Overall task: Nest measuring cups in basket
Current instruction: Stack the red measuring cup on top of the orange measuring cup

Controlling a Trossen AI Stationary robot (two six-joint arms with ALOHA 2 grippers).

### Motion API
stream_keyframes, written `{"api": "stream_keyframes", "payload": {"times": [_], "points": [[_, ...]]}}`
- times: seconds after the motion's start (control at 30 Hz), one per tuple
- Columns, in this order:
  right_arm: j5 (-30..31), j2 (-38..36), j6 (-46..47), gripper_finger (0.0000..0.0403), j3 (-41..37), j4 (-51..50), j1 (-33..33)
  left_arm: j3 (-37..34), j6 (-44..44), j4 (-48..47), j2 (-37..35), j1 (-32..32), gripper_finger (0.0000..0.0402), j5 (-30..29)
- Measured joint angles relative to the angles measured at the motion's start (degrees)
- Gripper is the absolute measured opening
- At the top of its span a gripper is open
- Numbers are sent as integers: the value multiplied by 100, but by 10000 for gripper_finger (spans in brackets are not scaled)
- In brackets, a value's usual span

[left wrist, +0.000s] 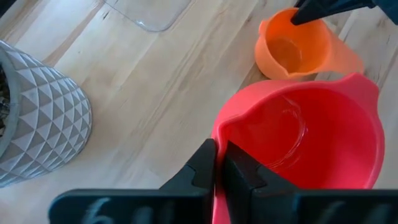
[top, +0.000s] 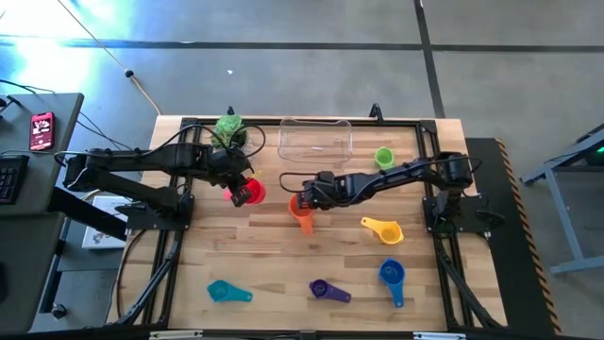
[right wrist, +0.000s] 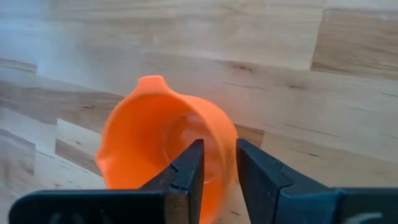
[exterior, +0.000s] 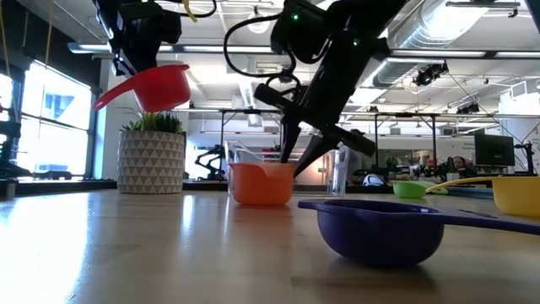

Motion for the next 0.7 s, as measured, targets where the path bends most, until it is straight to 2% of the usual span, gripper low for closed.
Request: {"api": "stream_keyframes", "payload": {"times": [0.23,0.5,0.7], "points": [[58,-250,-4,85,0,0,0,0,-369,-3,0,0,26,-10],[528,-885,-576,85,0,-295,-94,0,-770,-3,-1,-36,16,10],[218,-1137,-1371,85,0,-512,-281,0,-1371,2,-1,-139,11,12]]}}
